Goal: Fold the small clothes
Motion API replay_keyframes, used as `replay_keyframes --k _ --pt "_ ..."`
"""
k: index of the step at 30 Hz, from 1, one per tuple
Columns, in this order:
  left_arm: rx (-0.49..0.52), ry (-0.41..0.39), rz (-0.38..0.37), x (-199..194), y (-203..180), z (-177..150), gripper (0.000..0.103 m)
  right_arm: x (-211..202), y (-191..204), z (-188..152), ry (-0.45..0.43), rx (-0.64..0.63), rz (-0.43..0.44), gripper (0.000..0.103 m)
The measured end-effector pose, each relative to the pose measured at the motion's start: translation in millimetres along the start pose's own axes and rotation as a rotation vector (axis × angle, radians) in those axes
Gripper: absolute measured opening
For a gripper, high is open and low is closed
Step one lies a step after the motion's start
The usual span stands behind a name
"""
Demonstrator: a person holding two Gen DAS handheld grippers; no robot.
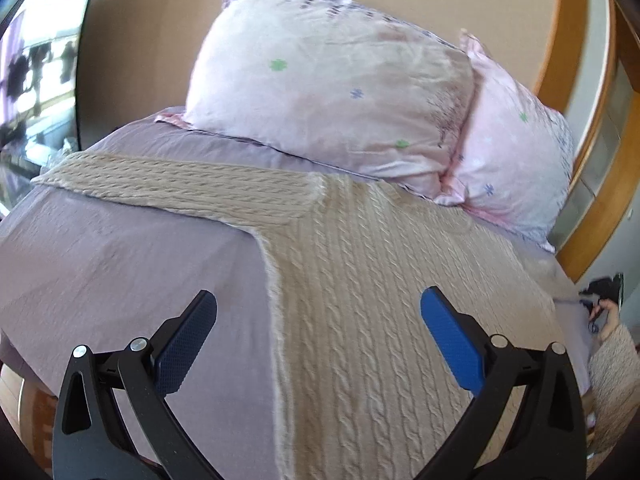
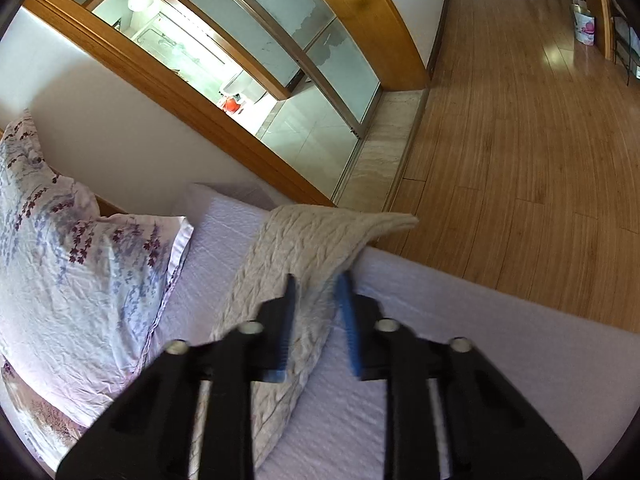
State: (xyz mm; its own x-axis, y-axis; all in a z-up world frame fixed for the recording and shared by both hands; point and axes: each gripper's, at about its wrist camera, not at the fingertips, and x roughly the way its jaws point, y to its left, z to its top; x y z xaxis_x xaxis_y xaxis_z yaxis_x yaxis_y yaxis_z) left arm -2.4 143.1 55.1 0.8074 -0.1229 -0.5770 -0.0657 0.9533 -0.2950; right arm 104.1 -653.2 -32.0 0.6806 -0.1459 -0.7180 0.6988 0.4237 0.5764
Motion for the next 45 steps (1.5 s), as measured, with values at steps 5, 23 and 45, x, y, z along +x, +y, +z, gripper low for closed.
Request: replay_keyframes --k 5,23,45 --pt "-0.185 -0.115 -0.053 -16.5 65.5 16.1 0.102 -31.1 28.2 -6.3 -0.089 -0.119 0.092 0.006" --pt "-0.684 -0.054 0.135 46.5 254.2 64.9 0.089 -183.1 240.9 -350.6 0.243 -0.993 0.788 0.069" --pt "-0.441 -0.142 0.024 60.6 184.8 156.7 0.006 -139.7 139.8 -251.5 0.16 -0.749 0.583 0.074"
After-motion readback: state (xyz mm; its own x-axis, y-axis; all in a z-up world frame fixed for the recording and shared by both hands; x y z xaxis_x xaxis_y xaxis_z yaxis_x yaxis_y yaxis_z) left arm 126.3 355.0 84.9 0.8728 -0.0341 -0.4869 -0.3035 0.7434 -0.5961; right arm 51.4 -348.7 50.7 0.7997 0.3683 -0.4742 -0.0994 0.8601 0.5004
